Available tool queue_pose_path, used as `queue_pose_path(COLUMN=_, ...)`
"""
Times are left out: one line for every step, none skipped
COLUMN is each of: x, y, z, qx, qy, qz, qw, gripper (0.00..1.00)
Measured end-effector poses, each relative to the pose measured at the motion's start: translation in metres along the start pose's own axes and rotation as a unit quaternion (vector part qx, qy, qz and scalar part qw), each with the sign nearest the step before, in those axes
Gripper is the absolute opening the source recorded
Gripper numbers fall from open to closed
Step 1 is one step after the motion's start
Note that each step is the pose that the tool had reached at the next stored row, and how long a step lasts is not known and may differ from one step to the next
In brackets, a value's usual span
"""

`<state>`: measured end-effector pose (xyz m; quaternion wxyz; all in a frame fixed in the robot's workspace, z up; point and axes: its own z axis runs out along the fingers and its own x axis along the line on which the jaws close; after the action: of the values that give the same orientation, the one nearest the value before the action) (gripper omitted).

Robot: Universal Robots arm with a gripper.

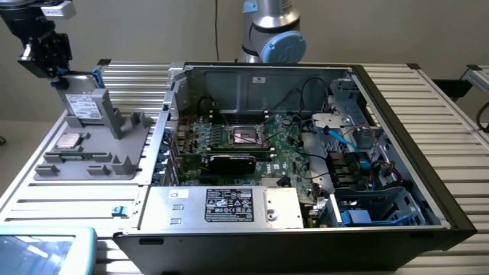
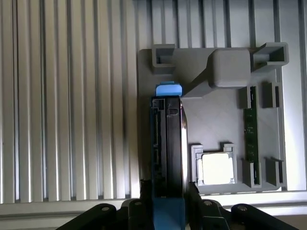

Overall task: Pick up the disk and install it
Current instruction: 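Pick up the disk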

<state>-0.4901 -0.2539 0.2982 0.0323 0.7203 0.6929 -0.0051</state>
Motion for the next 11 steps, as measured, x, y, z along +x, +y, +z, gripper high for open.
queue_pose_path(x=0.0000, y=0.0005, z=-0.0014, qx=-0.0008, qy=0.0000, qz=0.000, qw=1.0000, gripper=0.38)
queue_pose_path(x=0.0000, y=0.0009, z=-0.0025, qx=-0.0018, qy=0.0000, qz=0.000, qw=1.0000, gripper=0.38)
queue_pose_path(x=-0.0001, y=0.0010, z=-0.0029, qx=-0.0032, qy=0.0001, qz=0.000, qw=1.0000, gripper=0.38)
queue_pose_path(x=-0.0001, y=0.0011, z=-0.0030, qx=-0.0048, qy=0.0002, qz=0.000, qw=1.0000, gripper=0.38)
queue_pose_path(x=-0.0002, y=0.0011, z=-0.0030, qx=-0.0056, qy=0.0003, qz=0.000, qw=1.0000, gripper=0.38)
queue_pose_path(x=-0.0002, y=0.0011, z=-0.0030, qx=-0.0056, qy=0.0002, qz=0.000, qw=1.0000, gripper=0.38)
queue_pose_path(x=-0.0001, y=0.0011, z=-0.0029, qx=-0.0057, qy=0.0002, qz=0.000, qw=1.0000, gripper=0.38)
queue_pose_path(x=-0.0001, y=0.0011, z=-0.0029, qx=-0.0057, qy=0.0002, qz=0.000, qw=1.0000, gripper=0.38)
queue_pose_path(x=-0.0001, y=0.0011, z=-0.0028, qx=-0.0057, qy=0.0002, qz=0.000, qw=1.0000, gripper=0.38)
queue_pose_path(x=-0.0001, y=0.0010, z=-0.0027, qx=-0.0056, qy=0.0002, qz=0.000, qw=1.0000, gripper=0.38)
queue_pose_path(x=-0.0002, y=0.0010, z=-0.0027, qx=-0.0055, qy=0.0001, qz=0.000, qw=1.0000, gripper=0.40)
